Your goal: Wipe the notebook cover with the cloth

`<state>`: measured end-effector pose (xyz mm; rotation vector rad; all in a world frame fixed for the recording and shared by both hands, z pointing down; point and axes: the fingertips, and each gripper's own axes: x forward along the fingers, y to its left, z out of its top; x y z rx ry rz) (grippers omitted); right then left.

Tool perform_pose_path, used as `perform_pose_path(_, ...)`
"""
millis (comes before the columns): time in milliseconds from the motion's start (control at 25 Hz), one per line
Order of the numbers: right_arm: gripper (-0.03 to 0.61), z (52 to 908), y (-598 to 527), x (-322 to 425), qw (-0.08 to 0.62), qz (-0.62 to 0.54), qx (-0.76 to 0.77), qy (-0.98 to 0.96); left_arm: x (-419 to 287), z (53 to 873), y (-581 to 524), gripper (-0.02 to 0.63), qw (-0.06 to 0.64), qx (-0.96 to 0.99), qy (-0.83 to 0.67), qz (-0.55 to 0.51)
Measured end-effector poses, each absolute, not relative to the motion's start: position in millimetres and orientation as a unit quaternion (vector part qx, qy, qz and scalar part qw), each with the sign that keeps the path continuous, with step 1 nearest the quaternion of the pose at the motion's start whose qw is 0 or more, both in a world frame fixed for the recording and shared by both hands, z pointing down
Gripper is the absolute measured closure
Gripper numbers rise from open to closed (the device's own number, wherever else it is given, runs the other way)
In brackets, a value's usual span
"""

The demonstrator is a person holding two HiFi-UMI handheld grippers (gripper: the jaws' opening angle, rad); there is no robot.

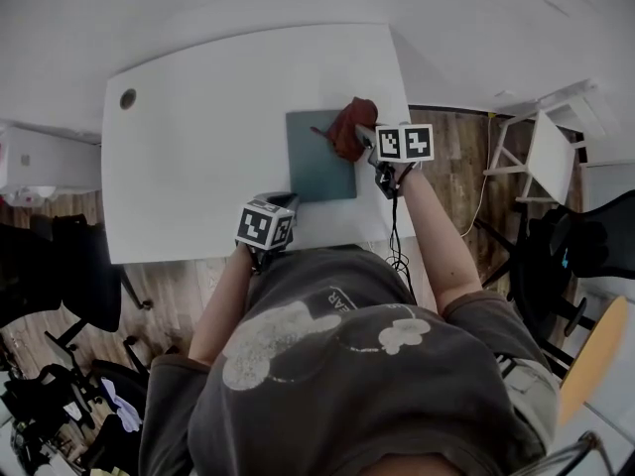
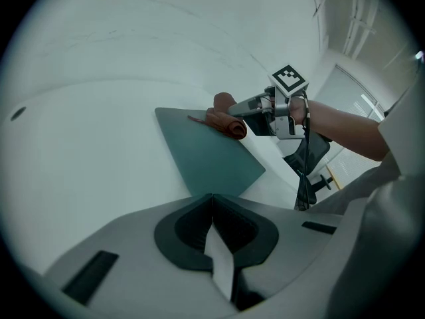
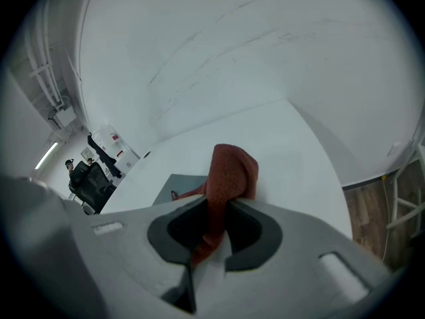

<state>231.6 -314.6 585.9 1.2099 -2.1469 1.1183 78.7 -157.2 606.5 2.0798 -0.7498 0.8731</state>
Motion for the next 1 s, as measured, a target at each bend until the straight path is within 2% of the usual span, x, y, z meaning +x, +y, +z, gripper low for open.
perform_pose_path(520,0.517,561.0,-304.8,237.1,0.196,0.388,0.446,-0.782,79.9,598.5,-159.2,0.616,0.36,0.821,-0.283,0.342)
perform_pose_path(1000,0.518,489.2,-275.5,135.1,0.146,0.365,0.323,-0.861,79.9,597.9,-158.2,0.615,0.36,0.826,-0.272,0.338)
